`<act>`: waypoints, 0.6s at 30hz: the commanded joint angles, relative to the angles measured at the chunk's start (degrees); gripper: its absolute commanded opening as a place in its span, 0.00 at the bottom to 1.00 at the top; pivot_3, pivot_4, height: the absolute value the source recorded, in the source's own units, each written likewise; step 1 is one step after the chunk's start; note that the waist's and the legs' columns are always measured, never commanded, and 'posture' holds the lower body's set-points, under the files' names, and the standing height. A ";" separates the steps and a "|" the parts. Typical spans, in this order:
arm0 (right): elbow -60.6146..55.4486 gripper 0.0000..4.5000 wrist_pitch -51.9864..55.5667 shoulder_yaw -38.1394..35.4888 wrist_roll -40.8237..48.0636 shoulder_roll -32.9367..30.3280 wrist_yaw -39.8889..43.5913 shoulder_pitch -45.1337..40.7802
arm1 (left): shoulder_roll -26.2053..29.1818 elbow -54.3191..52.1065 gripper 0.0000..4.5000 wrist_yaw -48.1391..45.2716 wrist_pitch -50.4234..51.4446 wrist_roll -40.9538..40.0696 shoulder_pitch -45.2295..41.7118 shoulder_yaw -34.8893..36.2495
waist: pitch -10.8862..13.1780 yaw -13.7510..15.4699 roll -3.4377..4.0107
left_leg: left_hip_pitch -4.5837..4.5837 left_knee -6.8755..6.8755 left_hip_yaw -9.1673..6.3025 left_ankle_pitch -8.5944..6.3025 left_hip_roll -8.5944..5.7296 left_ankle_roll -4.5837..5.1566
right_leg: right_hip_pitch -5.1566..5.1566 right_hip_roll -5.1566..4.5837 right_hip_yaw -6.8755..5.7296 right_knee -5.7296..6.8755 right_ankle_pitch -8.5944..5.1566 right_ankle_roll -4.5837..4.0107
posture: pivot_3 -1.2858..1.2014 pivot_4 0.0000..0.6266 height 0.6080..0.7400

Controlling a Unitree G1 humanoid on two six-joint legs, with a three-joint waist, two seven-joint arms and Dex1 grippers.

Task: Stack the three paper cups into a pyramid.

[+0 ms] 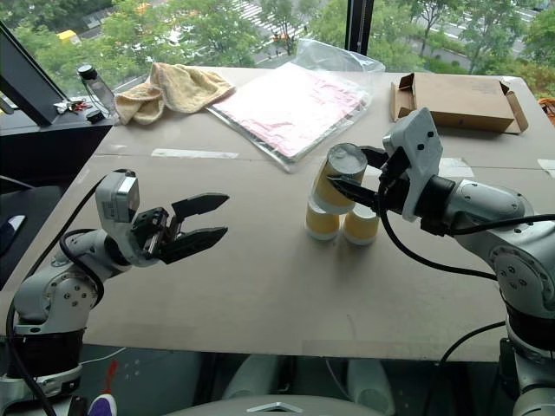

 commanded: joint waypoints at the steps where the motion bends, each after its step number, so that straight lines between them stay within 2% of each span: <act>1: 1.41 0.52 -1.00 0.90 -2.41 -1.32 1.38 -0.95 | 0.22 -3.97 1.00 0.99 -0.57 -1.12 1.32 1.74 | 0.00 -0.04 0.00 | 0.01 0.00 0.00 -0.02 0.00 0.03 | 0.00 0.00 0.00 0.01 0.00 0.00 | 0.52 0.24 1.00; 18: 5.50 0.52 -2.45 4.43 -9.00 -1.68 5.50 -2.84 | 0.18 -8.26 1.00 4.09 -1.54 -2.25 4.69 4.50 | 0.00 -0.14 0.00 | 0.03 0.00 0.00 -0.03 -0.01 0.05 | -0.03 0.02 0.01 0.12 0.00 0.00 | 0.52 0.24 1.00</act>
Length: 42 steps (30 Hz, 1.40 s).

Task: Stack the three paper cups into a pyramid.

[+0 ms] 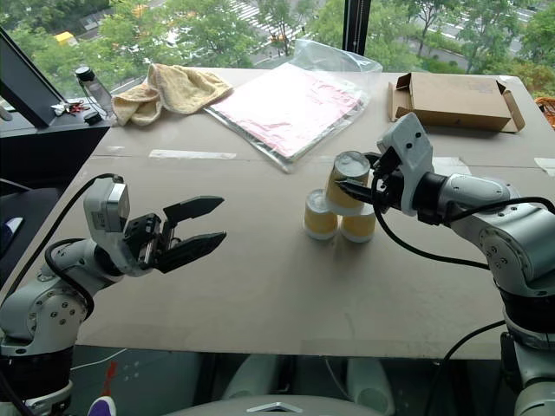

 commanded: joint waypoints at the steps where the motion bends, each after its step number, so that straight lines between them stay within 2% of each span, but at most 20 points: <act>1: -0.79 0.75 -0.89 0.25 -1.08 -0.64 1.35 -0.91 | 0.21 -2.64 1.00 0.39 -1.09 -1.11 0.46 1.63 | 0.00 0.01 0.00 | 0.00 0.00 0.00 0.00 0.00 0.00 | 0.00 0.00 0.00 0.00 0.00 0.00 | 0.52 0.24 1.00; 2: -0.79 0.82 -0.89 0.33 -1.28 -0.64 1.60 -0.90 | 0.17 -2.71 1.00 0.52 -1.13 -1.15 0.52 1.58 | 0.00 0.00 0.00 | 0.00 0.00 0.00 0.00 0.00 0.00 | 0.00 0.00 0.00 0.00 0.00 0.00 | 0.52 0.24 1.00; 3: -0.82 0.96 -0.95 0.38 -1.43 -0.67 1.84 -0.88 | 0.13 -2.74 1.00 0.61 -1.22 -1.15 0.59 1.49 | 0.00 0.00 0.00 | 0.00 0.00 0.00 0.00 0.00 0.00 | 0.00 0.00 0.01 0.00 0.00 0.00 | 0.52 0.24 1.00; 4: -0.98 0.99 -1.02 0.36 -1.49 -0.70 2.05 -0.93 | 0.08 -2.76 1.00 0.67 -1.29 -1.15 0.65 1.40 | 0.00 0.00 0.00 | 0.00 0.00 0.00 0.00 0.00 0.00 | 0.00 0.00 0.01 0.00 0.00 0.00 | 0.52 0.24 1.00; 9: -2.81 0.99 -2.92 -1.58 -2.49 -1.39 2.60 -1.26 | -0.39 -2.84 1.00 0.90 -1.58 -1.04 0.49 0.89 | 0.00 0.00 0.00 | 0.00 0.00 0.00 0.00 0.00 0.00 | 0.00 0.00 0.01 0.00 0.00 0.00 | 0.52 0.24 1.00; 17: -8.96 0.99 -4.05 -14.00 3.25 -3.11 3.46 3.99 | -1.98 -2.82 1.00 0.80 -2.54 -0.64 1.08 0.57 | 0.00 0.16 -0.02 | 0.00 -0.01 -0.01 0.00 0.00 0.00 | 0.02 -0.01 0.00 -0.03 0.00 0.00 | 0.52 0.24 1.00; 24: -11.77 0.99 -8.72 -26.42 5.39 -2.92 5.81 18.04 | -3.47 -0.01 1.00 0.80 -4.04 0.57 -0.51 -0.25 | 0.00 0.32 -0.02 | 0.01 0.00 0.00 -0.01 -0.01 0.01 | 0.04 -0.01 -0.01 -0.01 0.00 0.00 | 0.52 0.24 1.00; 28: -11.17 0.99 -14.67 -32.58 3.93 -0.41 11.18 33.59 | -3.69 3.00 1.00 0.62 -5.82 3.63 -1.37 -1.40 | -0.02 0.51 -0.05 | 0.05 -0.01 -0.02 -0.01 -0.01 0.03 | 0.14 0.02 -0.05 -0.04 0.00 0.01 | 0.52 0.24 1.00; 37: 0.71 0.99 -33.81 -34.29 -8.26 5.15 19.99 57.18 | -0.26 9.06 1.00 -1.41 -9.11 12.22 2.41 -3.49 | -0.03 0.13 -0.07 | 0.24 0.00 0.10 -0.02 -0.03 0.03 | 0.16 0.30 -0.01 0.10 0.00 0.01 | 0.52 0.24 1.00; 42: 3.71 0.99 -40.69 -34.39 -10.36 6.95 22.45 63.52 | 2.67 10.43 1.00 -2.61 -9.85 15.78 5.53 -4.46 | -0.03 0.01 -0.07 | 0.27 -0.01 0.12 -0.02 0.03 0.03 | 0.15 0.08 0.12 0.11 0.00 0.00 | 0.52 0.24 1.00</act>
